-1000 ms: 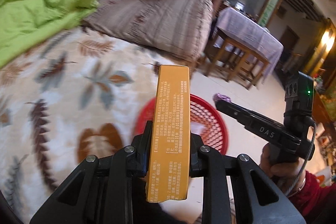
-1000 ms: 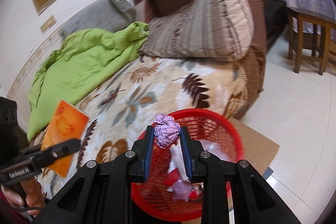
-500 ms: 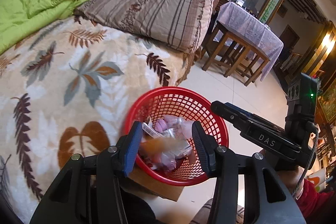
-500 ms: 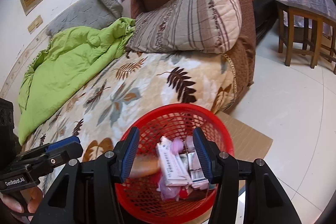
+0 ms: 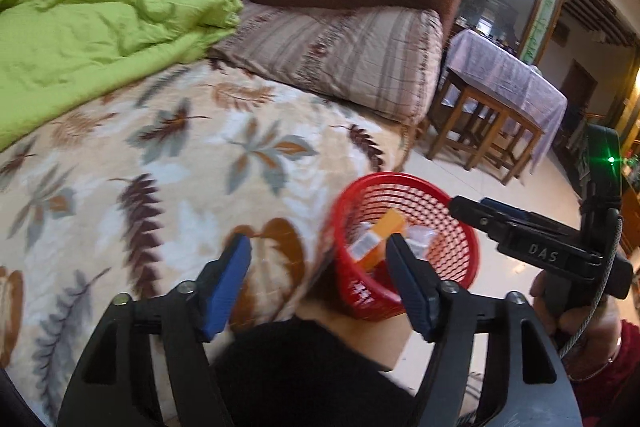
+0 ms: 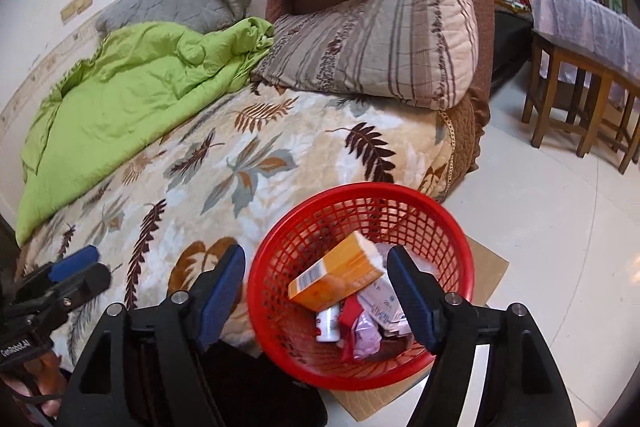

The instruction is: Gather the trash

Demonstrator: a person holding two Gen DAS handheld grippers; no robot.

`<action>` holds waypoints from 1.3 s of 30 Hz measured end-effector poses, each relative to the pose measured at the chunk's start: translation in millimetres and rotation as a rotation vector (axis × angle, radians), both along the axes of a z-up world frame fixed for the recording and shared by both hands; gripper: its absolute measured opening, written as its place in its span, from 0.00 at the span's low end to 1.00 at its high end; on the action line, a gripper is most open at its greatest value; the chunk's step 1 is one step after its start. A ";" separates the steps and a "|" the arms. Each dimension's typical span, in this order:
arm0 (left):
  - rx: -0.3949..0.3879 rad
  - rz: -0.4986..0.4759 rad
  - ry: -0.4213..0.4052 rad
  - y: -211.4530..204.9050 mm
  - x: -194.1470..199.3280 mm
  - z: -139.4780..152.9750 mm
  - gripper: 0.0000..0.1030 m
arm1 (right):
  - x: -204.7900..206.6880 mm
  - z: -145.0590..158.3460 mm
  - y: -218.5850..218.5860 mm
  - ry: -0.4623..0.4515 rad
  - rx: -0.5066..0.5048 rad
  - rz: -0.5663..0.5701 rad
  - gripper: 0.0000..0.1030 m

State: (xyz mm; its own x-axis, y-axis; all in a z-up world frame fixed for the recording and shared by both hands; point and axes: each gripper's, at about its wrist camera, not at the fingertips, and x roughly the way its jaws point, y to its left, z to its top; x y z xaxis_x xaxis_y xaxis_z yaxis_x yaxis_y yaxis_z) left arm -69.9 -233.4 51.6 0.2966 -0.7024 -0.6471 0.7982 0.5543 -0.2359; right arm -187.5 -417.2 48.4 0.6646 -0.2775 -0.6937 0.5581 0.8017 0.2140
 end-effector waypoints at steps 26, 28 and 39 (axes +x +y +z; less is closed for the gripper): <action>0.091 0.321 -0.263 109.4 -6.7 -18.2 0.97 | -1.5 6.5 106.5 0.184 -0.363 -0.247 1.00; 0.085 0.337 -0.267 112.2 -5.7 -16.4 0.97 | -3.9 6.1 104.4 0.187 -0.352 -0.260 1.00; 0.158 0.374 -0.384 104.2 -7.7 -14.2 1.00 | -6.7 -2.0 93.9 0.202 -0.285 -0.275 1.00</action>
State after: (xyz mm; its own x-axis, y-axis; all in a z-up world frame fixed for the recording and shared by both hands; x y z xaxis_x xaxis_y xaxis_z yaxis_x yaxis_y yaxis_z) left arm -77.6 -129.2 37.4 0.7423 -0.4070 -0.5323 0.5523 0.8214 0.1422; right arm -194.1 -323.3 46.4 0.3987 -0.6237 -0.6723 0.7666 0.6290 -0.1290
